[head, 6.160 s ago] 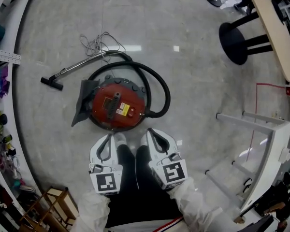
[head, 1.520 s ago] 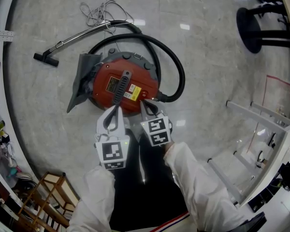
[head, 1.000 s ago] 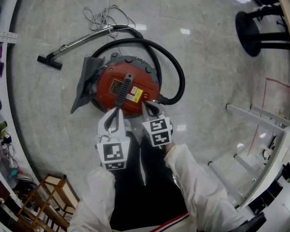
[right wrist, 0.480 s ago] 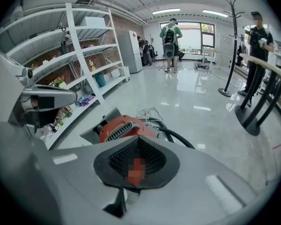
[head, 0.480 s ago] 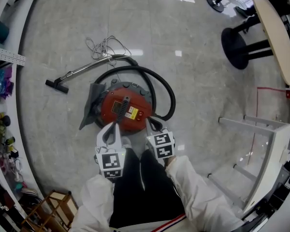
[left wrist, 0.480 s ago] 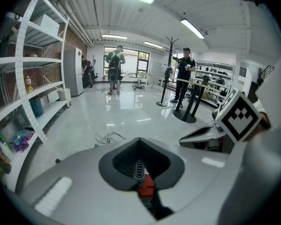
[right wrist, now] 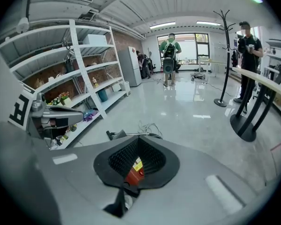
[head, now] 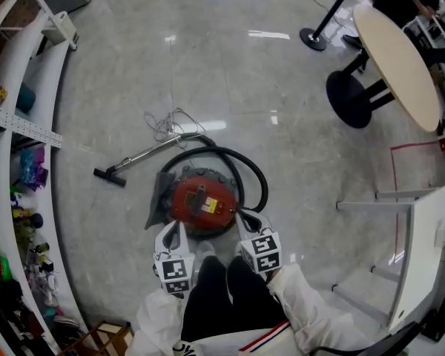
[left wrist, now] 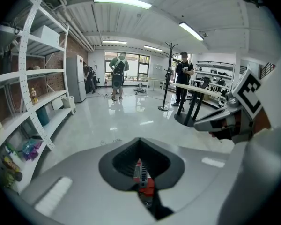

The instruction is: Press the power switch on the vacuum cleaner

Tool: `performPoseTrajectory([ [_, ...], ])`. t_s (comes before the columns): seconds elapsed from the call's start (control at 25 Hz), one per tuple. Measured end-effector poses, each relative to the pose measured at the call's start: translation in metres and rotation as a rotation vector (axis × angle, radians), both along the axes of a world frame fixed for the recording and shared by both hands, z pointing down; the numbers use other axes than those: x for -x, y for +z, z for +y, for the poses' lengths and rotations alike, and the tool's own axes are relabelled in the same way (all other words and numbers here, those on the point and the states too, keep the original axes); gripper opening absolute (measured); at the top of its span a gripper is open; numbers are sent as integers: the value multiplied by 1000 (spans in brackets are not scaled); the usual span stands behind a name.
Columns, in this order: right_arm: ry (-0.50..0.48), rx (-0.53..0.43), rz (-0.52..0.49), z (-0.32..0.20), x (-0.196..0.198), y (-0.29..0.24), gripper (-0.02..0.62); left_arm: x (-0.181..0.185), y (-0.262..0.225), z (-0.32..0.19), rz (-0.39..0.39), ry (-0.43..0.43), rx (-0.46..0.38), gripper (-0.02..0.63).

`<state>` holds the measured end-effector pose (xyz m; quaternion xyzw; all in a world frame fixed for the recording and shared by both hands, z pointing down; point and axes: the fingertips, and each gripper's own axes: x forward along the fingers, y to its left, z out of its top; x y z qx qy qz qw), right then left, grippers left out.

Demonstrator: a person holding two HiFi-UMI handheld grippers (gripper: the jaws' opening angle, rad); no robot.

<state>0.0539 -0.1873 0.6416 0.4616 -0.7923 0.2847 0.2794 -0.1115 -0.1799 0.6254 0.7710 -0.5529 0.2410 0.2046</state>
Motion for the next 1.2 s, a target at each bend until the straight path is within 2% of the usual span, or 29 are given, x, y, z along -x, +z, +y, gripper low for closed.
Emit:
performPoseTrajectory([
  [0.24,40,-85,-23,-2,-18,-77,1,8,-57,-1,-15,9,-55,0],
  [0.48,91,-188,-43,-10,-37,-148,0,-3,-113,-6,0,44,-103,0],
  [0.68,105,-274,-64,-11,-39,-197,0,-7,-159,-15,-3,69,-182,0],
  [0.88,104,-319,-80,-7,-35,-228,1,-2,-191,-13,-8,84,-222,0],
  [1.2,64,-379,-120,-8,-13,-262,0,7,-229,-16,-6,58,-279,0],
])
